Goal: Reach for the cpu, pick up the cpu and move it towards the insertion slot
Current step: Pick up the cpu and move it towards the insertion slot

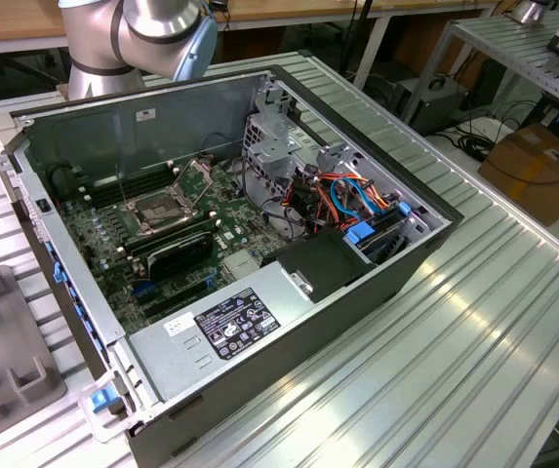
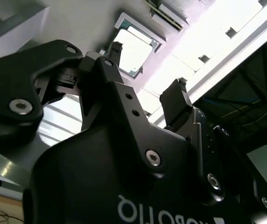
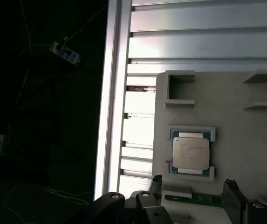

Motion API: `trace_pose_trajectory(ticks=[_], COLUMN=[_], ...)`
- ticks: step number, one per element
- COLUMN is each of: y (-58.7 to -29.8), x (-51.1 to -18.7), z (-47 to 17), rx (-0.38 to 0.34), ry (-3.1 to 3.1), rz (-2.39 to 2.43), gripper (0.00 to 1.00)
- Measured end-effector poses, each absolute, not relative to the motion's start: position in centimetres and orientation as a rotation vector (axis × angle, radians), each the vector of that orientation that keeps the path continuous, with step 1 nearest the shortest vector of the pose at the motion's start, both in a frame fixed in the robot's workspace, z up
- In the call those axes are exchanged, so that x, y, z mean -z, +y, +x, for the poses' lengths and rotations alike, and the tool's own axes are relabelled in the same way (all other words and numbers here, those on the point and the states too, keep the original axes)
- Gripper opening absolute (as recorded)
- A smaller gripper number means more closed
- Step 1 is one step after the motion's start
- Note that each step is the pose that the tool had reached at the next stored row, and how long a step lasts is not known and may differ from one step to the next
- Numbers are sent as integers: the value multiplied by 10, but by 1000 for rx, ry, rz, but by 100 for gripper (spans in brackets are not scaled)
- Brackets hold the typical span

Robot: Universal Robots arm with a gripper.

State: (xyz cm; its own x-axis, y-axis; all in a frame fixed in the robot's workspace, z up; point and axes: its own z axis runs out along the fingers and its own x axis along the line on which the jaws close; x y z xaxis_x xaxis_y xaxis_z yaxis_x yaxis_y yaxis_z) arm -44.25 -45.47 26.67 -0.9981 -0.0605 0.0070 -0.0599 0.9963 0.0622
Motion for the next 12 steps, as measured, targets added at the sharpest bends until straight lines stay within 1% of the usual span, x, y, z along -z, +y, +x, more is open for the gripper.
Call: trace_pose_trajectory(ticks=[5, 10, 12], y=[-446, -445, -443], x=[-260, -255, -247], z=[-442, -442, -442], rx=[60, 51, 38], ry=[-3131, -3131, -3131], rz=[82, 79, 80], gripper=[62, 62, 62])
